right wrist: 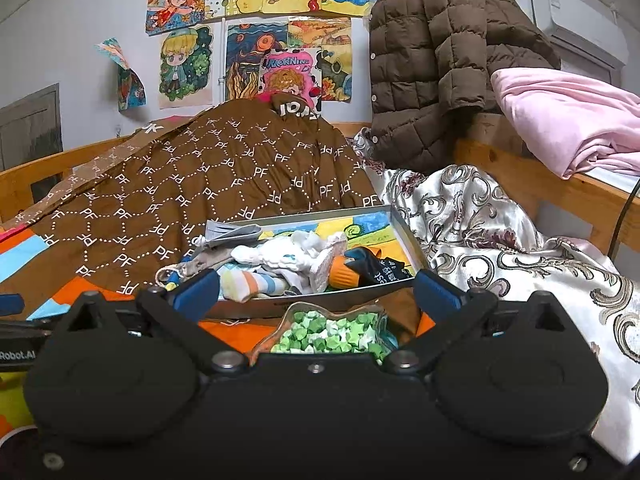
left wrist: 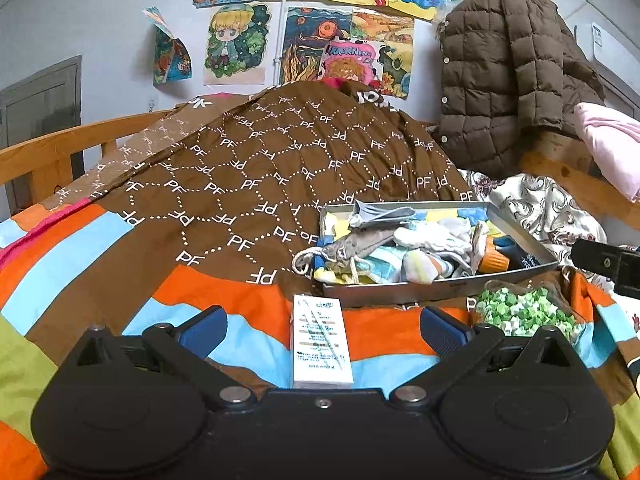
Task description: Organize soft objects
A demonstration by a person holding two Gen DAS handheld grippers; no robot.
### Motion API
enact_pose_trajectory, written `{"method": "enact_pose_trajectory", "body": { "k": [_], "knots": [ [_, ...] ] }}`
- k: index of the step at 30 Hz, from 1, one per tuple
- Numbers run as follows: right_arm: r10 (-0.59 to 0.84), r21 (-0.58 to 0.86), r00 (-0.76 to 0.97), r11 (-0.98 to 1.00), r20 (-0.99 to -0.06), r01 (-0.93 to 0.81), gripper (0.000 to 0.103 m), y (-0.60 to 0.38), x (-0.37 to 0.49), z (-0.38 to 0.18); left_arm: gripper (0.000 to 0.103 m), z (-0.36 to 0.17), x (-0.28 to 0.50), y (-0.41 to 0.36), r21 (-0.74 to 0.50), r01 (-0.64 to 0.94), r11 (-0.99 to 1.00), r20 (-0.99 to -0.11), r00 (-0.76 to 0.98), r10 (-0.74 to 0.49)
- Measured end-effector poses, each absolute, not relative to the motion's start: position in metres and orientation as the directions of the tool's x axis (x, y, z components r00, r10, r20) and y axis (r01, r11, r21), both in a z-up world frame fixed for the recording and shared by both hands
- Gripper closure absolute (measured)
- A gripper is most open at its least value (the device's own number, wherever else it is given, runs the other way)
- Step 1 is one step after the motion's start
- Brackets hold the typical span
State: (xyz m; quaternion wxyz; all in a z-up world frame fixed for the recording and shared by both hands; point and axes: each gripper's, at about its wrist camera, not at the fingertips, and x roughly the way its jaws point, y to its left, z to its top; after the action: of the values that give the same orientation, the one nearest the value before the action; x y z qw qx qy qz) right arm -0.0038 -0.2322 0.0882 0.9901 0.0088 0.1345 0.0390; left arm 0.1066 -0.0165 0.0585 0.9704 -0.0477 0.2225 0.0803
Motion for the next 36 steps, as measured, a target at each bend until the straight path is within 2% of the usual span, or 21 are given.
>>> {"method": "enact_pose_trajectory", "body": {
  "k": [29,36],
  "knots": [
    [0.036,0.045,0.962,0.999,-0.271,-0.025,0.001,-0.234,-0.041,0.064,0.001,0.048,0.074,-0.018,-0.038,-0.184,0.982,-0.415,0.897,0.152],
    [-0.009,0.081,0.949,0.996,-0.316,0.037,0.001,-0.233,-0.045,0.060,0.001,0.048,0.060,-0.014,-0.046,-0.185,0.982,-0.437,0.887,0.147]
  ]
}}
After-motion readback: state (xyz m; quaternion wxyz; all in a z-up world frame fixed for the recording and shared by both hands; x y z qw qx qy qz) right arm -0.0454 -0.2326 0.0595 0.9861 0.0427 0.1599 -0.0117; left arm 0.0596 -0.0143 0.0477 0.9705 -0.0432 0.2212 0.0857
